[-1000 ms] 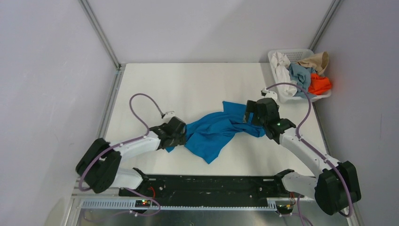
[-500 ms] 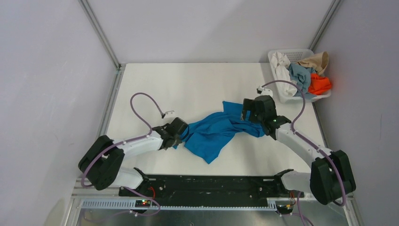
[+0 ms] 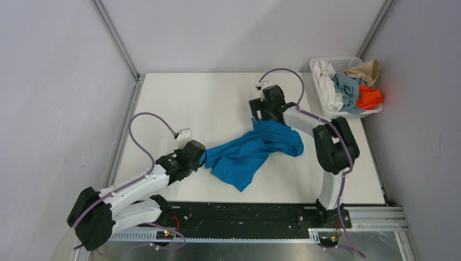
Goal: Fold and stack the t-shirts
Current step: Flatten out the tshirt
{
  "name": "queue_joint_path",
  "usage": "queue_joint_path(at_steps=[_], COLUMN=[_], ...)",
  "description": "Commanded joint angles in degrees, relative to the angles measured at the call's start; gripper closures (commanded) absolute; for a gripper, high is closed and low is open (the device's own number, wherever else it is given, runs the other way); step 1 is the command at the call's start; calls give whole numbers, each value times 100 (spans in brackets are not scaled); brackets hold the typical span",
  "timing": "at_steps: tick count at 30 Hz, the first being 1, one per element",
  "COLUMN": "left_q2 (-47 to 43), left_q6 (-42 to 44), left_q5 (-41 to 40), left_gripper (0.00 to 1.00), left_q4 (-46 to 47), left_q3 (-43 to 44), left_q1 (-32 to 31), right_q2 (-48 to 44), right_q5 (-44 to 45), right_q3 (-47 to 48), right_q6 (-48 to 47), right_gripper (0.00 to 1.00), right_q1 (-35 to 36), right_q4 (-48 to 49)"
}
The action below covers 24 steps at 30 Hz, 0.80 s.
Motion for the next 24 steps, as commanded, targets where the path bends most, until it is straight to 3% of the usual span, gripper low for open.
queue_joint_path(at_steps=[1,6,12,14,17,19,24], left_q2=[-302,-487,-600,-600,-583,-589,-892], left_q6=[186,203,210,205,197,182,365], left_q5=[-265,-249,-382,-435,-496,-575,-779], left_gripper=[100,100,100,100,100,100,100], left_q4=[-33,-31,-31,-29,-33,-40,-134], left_q3=[102,94,76,101,138,183,578], left_q1=[-30,-26,-29,-33,-31,-28,-25], right_q2=[664,1439,1623,1603,1448,1221,-269], right_q5=[-225,22,-221,-161,-15,85,1138], right_q3=[835,1555,1393,1279,1138,1048,455], right_q6=[-550,-517,-233,-107,74,197,135], right_gripper=[4,16,34,48,86,100,100], right_q1=[204,208,86,75,17,-11,189], right_q4=[-235,-808,-1083,-1149,-1135,-1077,-448])
